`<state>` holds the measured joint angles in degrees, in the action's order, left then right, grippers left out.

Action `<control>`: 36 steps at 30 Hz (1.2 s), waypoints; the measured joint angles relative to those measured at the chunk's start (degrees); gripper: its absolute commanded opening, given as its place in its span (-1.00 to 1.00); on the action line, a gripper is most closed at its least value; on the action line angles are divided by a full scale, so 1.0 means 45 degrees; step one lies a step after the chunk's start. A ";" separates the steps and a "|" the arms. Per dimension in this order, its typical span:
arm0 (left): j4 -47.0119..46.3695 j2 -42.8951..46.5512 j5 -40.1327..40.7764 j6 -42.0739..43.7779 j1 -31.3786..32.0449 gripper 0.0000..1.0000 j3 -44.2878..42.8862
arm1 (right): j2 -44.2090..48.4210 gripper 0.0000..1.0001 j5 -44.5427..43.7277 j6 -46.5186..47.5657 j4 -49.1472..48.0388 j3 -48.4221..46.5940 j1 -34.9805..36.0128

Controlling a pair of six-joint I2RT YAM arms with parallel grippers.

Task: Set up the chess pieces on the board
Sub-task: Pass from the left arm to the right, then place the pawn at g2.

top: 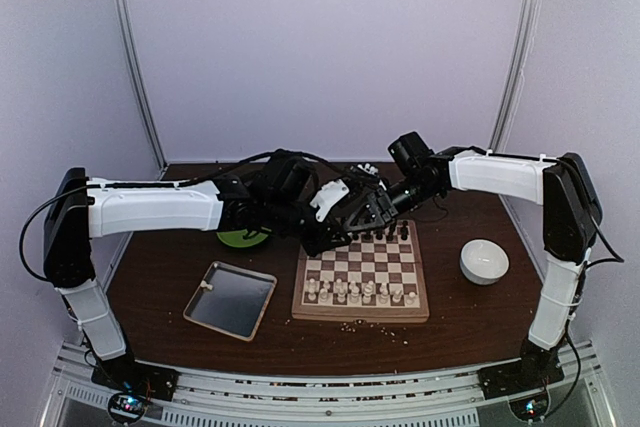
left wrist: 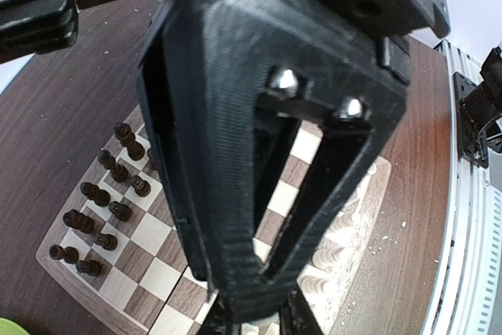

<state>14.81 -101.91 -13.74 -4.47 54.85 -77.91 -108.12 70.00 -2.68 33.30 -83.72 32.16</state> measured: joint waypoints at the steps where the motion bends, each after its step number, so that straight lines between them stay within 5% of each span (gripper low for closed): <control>1: 0.0000 0.0000 0.0010 0.0000 0.0000 -0.80 0.0000 | 0.0000 -0.60 -0.0034 0.0015 0.0019 0.0000 -0.0010; 9: 0.0151 -0.0078 0.0578 -0.0112 0.0005 -0.78 -0.0087 | -0.0005 -0.80 -0.0257 0.0078 0.0073 0.0000 -0.0024; 21: 0.0675 -0.0539 0.1700 -0.0427 0.0053 -0.02 -0.0447 | 0.0063 -0.88 -0.1098 0.1035 0.0408 0.0034 -0.0126; 30: 0.0690 -0.0044 0.3628 -0.0262 0.0005 0.05 0.0549 | 0.2569 -0.88 -0.4031 0.3803 0.1185 0.1472 -0.0646; 36: 0.0316 0.0855 0.4877 -0.0359 -0.0369 0.31 0.1452 | 0.4080 -0.87 -0.6018 0.5775 0.1355 0.3235 -0.0622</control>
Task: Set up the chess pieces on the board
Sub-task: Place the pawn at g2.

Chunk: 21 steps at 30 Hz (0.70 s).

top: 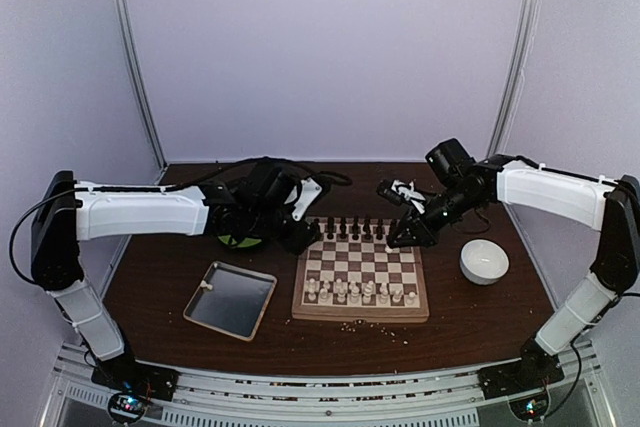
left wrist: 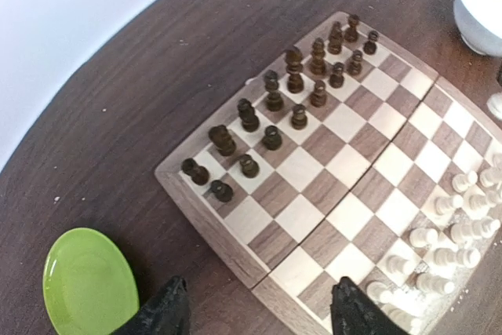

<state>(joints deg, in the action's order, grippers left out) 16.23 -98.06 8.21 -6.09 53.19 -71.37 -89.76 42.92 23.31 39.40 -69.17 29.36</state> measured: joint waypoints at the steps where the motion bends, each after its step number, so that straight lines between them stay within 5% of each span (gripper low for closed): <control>1: -0.0024 0.0092 0.0175 -0.0053 -0.0068 0.39 0.0039 | 0.0136 -0.87 -0.0243 0.0243 0.0010 0.0355 0.0019; 21: 0.0102 0.0243 0.1273 -0.0845 -0.0262 0.42 -0.0083 | -0.0049 -0.86 -0.2186 0.3424 0.0107 0.1880 0.0602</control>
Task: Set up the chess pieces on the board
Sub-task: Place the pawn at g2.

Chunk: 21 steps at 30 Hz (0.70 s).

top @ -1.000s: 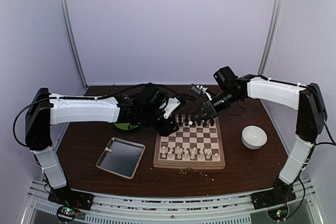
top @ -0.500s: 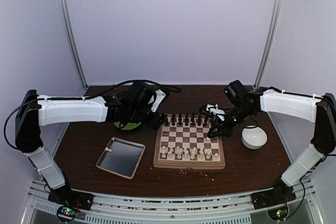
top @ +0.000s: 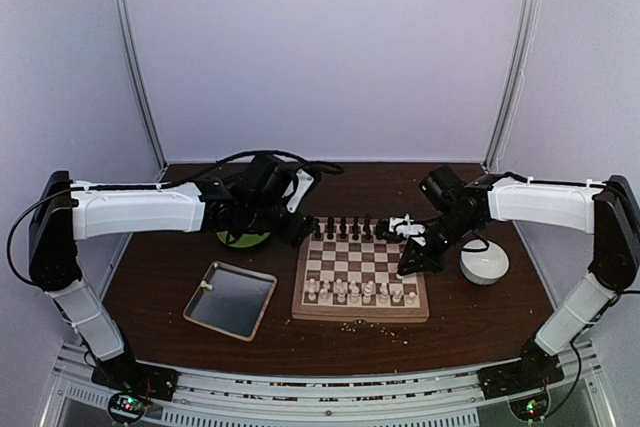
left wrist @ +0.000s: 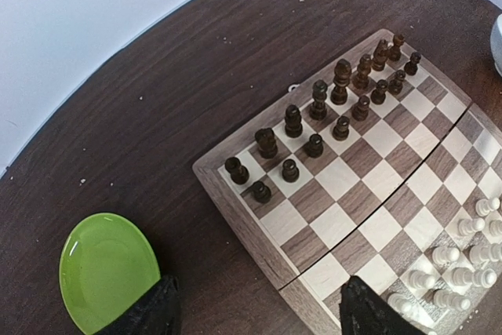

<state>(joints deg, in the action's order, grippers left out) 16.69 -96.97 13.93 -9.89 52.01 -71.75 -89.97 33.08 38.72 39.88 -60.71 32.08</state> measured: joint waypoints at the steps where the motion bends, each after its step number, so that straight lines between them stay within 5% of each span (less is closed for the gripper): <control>1: 0.0010 0.0000 0.0039 -0.0024 -0.0005 0.42 0.0000 | -0.0073 -0.86 -0.0034 0.0068 0.0019 0.0005 0.0053; 21: 0.0019 0.0000 0.0311 -0.0272 -0.0015 0.40 0.0461 | -0.1190 -0.84 -0.0461 0.0413 0.0330 0.0000 0.0588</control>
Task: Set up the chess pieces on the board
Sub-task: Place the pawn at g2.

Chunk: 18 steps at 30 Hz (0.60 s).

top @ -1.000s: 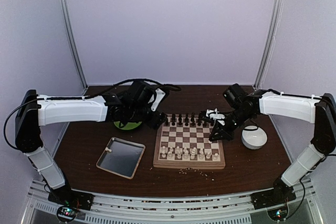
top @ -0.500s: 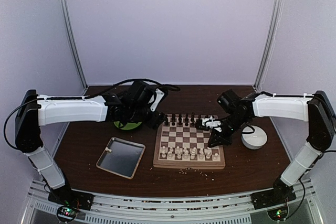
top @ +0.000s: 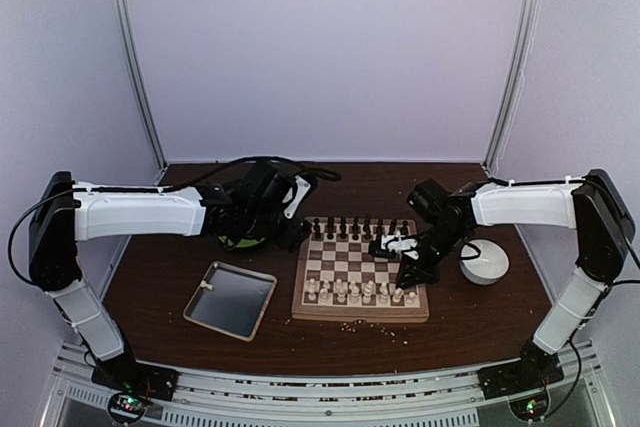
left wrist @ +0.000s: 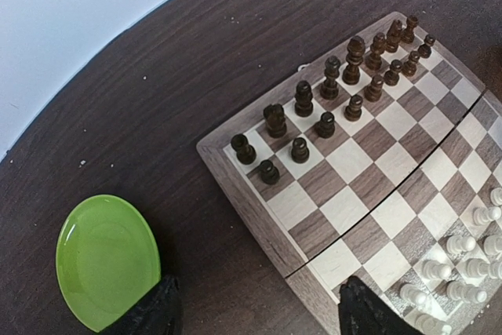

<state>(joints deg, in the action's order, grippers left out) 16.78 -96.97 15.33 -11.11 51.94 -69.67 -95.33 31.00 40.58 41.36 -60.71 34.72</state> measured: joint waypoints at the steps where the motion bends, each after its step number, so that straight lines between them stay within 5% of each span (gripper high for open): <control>1: -0.0005 0.0000 0.0000 -0.0005 0.0000 0.39 0.0005 | 0.0000 -0.84 0.0000 -0.0005 -0.0005 0.0000 0.0005; 18: -0.0019 0.0000 -0.0112 -0.0189 0.0000 0.38 0.0005 | -0.0160 -0.76 -0.0243 -0.0418 -0.0398 -0.0073 0.0151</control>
<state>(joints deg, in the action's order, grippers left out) 16.69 -96.97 14.83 -11.97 51.94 -69.65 -96.05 29.91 38.70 39.57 -61.04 35.40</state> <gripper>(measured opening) 0.692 0.098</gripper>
